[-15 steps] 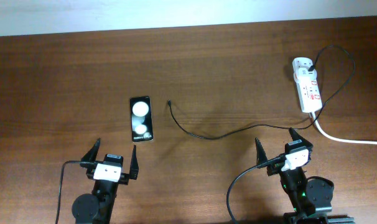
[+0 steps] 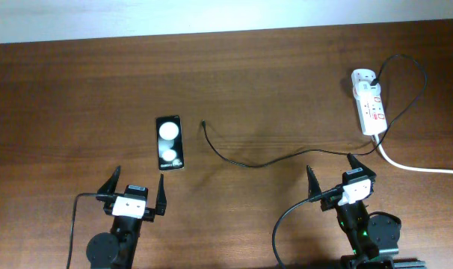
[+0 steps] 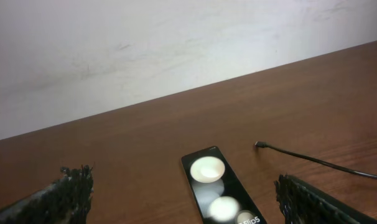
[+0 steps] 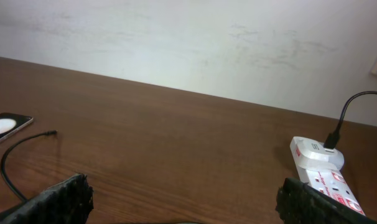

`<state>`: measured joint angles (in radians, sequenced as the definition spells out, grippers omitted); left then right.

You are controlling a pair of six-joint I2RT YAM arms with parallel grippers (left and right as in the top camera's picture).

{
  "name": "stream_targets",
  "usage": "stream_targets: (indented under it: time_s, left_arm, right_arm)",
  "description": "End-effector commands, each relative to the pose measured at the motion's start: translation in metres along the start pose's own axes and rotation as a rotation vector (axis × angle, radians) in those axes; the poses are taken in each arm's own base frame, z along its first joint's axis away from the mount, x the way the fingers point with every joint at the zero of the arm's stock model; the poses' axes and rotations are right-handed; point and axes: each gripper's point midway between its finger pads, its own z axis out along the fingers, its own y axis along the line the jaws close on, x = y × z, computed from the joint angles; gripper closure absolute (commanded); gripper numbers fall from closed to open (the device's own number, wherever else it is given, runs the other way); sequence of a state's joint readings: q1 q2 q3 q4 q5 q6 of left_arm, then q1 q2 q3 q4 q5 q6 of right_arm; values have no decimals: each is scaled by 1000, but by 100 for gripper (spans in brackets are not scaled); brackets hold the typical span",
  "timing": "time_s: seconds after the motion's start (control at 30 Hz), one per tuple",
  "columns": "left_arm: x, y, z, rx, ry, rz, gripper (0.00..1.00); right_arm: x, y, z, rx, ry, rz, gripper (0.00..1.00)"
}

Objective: Plug charger to phone and switch on socket

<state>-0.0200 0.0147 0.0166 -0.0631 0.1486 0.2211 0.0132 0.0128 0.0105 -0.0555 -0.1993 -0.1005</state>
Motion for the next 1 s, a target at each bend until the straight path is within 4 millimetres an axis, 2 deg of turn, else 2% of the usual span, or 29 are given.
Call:
stream_targets:
  time_s: [0.0, 0.7, 0.97]
  left_arm:
    - [1, 2, 0, -13, -4, 13, 1]
    - [-2, 2, 0, -13, -12, -13, 1]
    - [-15, 5, -2, -14, -15, -12, 1]
  right_arm:
    - [2, 2, 0, -9, 3, 11, 1]
    - [2, 2, 0, -9, 3, 11, 1]
    - [2, 2, 0, -9, 3, 11, 1]
